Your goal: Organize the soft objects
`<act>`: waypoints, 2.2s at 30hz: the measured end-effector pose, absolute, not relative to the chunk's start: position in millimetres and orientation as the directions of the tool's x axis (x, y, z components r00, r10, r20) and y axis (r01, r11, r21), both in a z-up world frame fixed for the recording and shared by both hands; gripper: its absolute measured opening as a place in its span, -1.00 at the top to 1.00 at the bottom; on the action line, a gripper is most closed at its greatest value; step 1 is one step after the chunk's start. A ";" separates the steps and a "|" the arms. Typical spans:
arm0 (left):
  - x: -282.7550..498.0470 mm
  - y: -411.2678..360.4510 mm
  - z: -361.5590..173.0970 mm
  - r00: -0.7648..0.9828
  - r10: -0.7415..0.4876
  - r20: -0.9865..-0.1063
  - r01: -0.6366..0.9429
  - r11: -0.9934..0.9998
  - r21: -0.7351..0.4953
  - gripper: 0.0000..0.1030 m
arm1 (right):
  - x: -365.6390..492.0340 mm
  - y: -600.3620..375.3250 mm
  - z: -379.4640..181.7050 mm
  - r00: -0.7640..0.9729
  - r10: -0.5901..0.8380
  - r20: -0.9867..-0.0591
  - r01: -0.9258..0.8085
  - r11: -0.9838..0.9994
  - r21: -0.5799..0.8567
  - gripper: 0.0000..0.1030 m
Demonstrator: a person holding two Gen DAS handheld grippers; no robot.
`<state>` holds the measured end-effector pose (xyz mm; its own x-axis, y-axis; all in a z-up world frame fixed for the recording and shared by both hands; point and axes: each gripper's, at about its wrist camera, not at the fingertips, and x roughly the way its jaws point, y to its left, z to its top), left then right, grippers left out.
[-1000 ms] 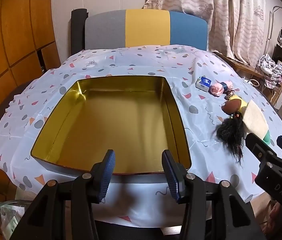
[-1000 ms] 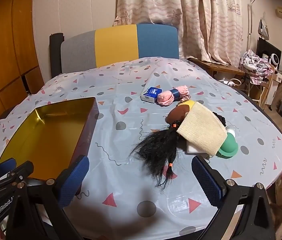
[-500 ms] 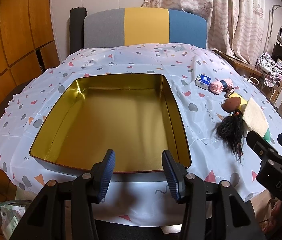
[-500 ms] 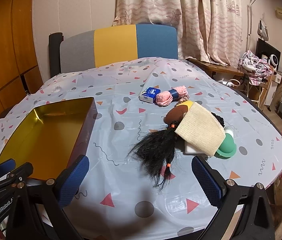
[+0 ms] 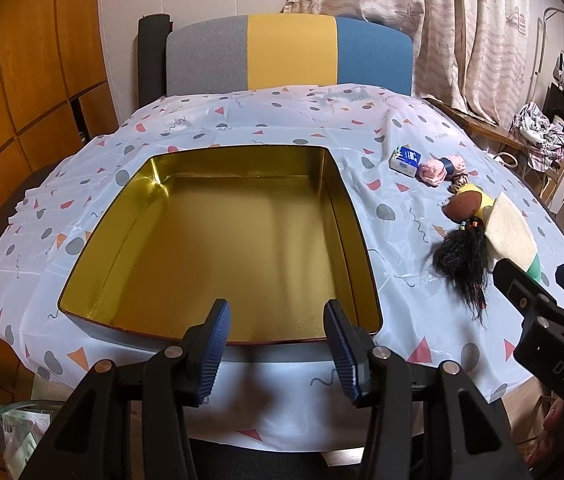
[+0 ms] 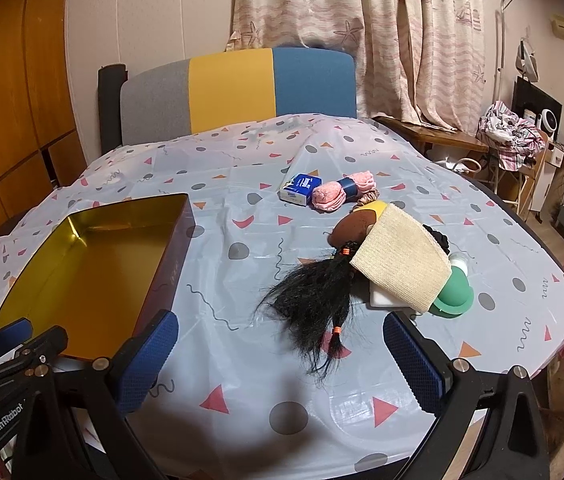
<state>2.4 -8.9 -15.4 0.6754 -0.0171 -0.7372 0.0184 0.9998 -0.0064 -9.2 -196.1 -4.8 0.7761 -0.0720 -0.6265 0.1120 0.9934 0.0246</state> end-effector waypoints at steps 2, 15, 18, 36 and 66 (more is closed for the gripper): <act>2.3 -9.2 -15.7 0.675 -0.017 -0.738 0.019 1.000 -0.005 0.06 | -9.0 -196.0 -4.6 0.775 -0.071 -0.628 0.110 0.994 0.024 -1.00; 3.0 -10.5 -17.0 0.669 -0.015 -0.743 0.021 1.000 -0.001 0.06 | -8.8 -196.6 -4.5 0.776 -0.074 -0.627 0.109 0.994 0.017 -1.00; 3.1 -10.8 -16.5 0.669 -0.013 -0.743 0.022 1.000 0.003 0.06 | -9.0 -196.1 -4.3 0.776 -0.074 -0.626 0.109 0.994 0.017 -1.00; 4.2 -9.8 -13.5 0.633 -0.247 -0.734 0.167 0.969 -0.182 0.06 | -3.3 -210.2 -0.3 0.775 -0.095 -0.625 0.122 0.993 0.000 -1.00; 101.5 -215.7 -54.5 0.395 -0.418 -0.818 0.580 0.804 -0.131 -0.40 | -1.0 -385.1 -22.8 0.647 -0.307 -0.698 0.434 0.901 0.006 -1.00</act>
<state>101.5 -215.7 -54.5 0.3952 -0.4182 -0.8179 0.5798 0.8042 -0.1310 -1.0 -385.1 -22.8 0.6472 -0.3075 -0.6976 0.4342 0.9008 0.0058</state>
